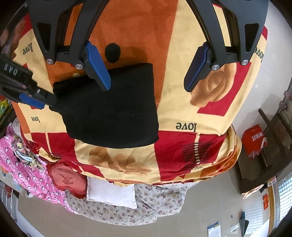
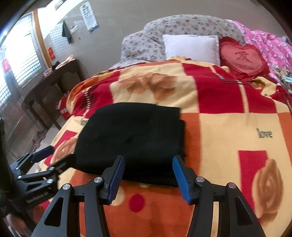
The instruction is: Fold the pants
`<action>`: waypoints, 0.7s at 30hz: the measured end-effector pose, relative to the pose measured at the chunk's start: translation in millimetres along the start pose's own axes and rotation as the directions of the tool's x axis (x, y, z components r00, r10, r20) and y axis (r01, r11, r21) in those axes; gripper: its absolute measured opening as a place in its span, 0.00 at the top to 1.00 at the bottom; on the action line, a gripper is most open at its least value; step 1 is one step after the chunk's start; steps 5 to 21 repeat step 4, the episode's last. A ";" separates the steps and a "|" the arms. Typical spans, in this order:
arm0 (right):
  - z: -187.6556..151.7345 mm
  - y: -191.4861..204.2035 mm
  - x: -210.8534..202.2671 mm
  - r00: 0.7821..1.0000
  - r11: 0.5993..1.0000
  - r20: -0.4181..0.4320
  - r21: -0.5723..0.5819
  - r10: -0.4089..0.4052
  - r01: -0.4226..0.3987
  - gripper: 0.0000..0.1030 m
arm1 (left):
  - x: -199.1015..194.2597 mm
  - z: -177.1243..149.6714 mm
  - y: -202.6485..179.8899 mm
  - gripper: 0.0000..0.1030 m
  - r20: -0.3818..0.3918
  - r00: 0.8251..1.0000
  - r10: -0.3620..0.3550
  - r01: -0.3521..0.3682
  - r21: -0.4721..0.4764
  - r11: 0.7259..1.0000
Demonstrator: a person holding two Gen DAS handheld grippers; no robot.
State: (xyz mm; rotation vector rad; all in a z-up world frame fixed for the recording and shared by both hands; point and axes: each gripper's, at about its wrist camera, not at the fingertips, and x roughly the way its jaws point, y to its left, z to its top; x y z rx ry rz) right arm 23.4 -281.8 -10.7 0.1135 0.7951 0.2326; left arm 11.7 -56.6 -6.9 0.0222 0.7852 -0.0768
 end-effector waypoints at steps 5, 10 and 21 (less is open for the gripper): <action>-1.9 -37.5 1.1 0.996 0.995 0.004 0.044 -0.090 0.090 0.49 | 1.3 1.6 0.5 0.20 0.014 1.000 0.011 -0.011 0.002 1.000; -1.9 -37.5 1.1 0.996 0.995 0.004 0.044 -0.090 0.090 0.49 | 1.3 1.6 0.5 0.20 0.014 1.000 0.011 -0.011 0.002 1.000; -1.9 -37.5 1.1 0.996 0.995 0.004 0.044 -0.090 0.090 0.49 | 1.3 1.6 0.5 0.20 0.014 1.000 0.011 -0.011 0.002 1.000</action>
